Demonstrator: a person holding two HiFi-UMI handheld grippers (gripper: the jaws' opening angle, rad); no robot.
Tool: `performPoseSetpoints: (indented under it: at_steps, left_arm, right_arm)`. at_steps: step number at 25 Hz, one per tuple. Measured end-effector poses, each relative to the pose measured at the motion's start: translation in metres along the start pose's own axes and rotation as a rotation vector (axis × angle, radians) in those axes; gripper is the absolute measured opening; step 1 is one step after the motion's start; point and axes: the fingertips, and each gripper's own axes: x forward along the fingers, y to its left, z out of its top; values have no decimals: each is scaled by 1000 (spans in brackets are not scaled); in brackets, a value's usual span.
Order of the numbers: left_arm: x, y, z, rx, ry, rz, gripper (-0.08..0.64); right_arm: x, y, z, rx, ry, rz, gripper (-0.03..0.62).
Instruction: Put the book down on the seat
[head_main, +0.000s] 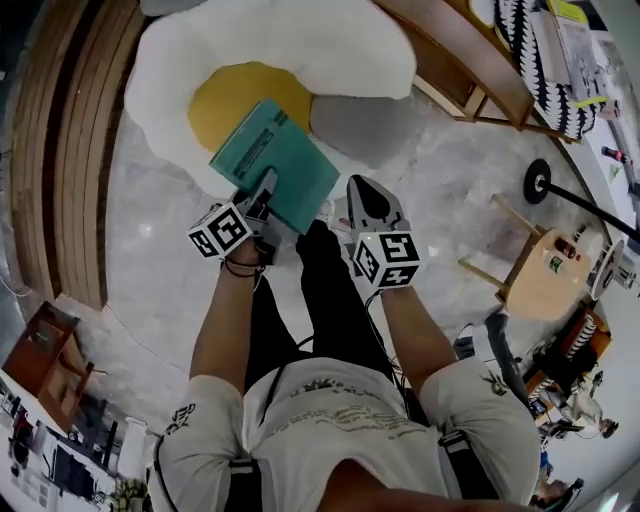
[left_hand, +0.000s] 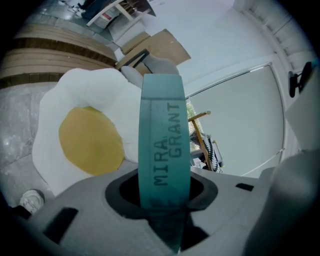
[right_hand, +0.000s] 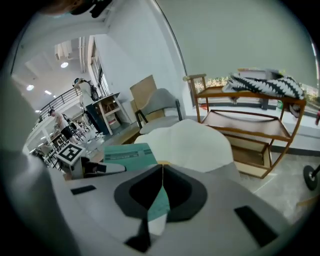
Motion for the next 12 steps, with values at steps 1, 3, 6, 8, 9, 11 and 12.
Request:
performPoseSetpoints:
  at_steps: [1,3,6,8,9,11,12]
  left_arm:
    - [6,15,-4,-19,1,4,160]
    - [16,47,-13,-69,-4,7,160]
    - [31,83,-25,-135,-9,-5,161]
    - [43,105,-32,-176,-14,-14,161]
    - [49,115,-36,-195,-16,-18,161]
    - [61,132,-44,-218,-12,-23,161]
    - [68,140,-47,-227,-6,-25,161]
  right_arm:
    - [9,-2,-13,-5,14,4,29]
    - [25,-4,-36,-5,36,7,29]
    - [40,-12,-66,15,48,-3,29]
    - [51,-22,-83,22,56,-15,29]
    - [57,-27,-90,26,62,-20,29]
    - [68,-36,-102,33,68,-28,29]
    - [73,-41,-106,38,68,-32,29]
